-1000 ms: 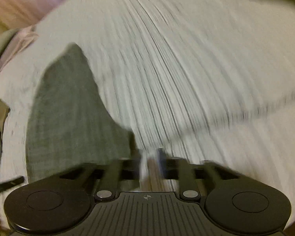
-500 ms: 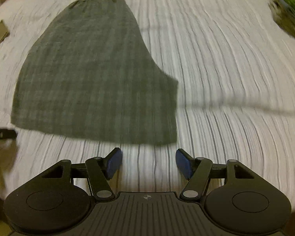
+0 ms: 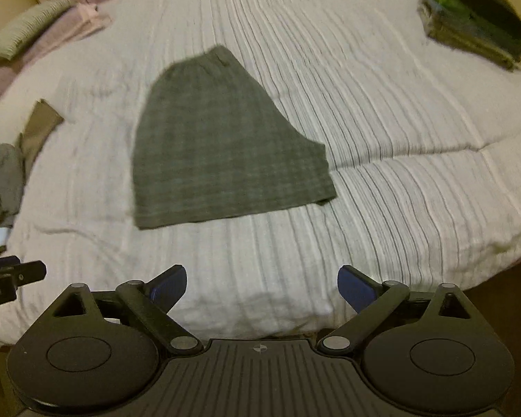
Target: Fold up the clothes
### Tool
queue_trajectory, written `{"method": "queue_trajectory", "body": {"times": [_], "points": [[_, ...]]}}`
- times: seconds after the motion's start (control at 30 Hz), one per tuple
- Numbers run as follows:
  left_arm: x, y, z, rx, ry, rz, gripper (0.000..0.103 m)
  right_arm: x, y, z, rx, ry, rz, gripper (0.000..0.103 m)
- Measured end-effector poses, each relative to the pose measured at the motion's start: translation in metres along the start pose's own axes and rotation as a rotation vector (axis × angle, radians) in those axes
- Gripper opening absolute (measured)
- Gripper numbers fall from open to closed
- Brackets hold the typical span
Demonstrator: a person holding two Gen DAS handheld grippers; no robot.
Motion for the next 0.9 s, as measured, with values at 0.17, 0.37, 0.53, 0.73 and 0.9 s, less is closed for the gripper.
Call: {"method": "queue_trajectory", "body": {"times": [0.17,0.37,0.53,0.73,0.9], "points": [[-0.012,0.037,0.003,0.073,-0.016,0.022,0.051,-0.022,0.030,0.004,0.051,-0.013,0.000,0.098],[-0.020,0.064,0.016,0.101,-0.029,0.049,0.052,-0.043,0.048,0.018,0.069,0.012,0.002,0.103],[-0.020,0.071,0.024,0.111,-0.032,0.070,0.054,-0.051,0.055,0.029,0.070,0.021,0.011,0.103],[-0.017,0.076,0.025,0.127,-0.049,0.085,0.055,-0.053,0.057,0.034,0.067,0.020,0.023,0.103],[-0.017,0.077,0.024,0.129,-0.058,0.092,0.055,-0.054,0.059,0.034,0.069,0.016,0.030,0.103]]}}
Point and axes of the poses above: each gripper's, at about its wrist camera, not at the fingertips, and y roughly against the way its jaws point, x to its right, z to its underside, the point moved 4 cm from there along -y, roughly the way its jaws point, and after that the axes turned 14 degrees about y, right-handed, at the moved point
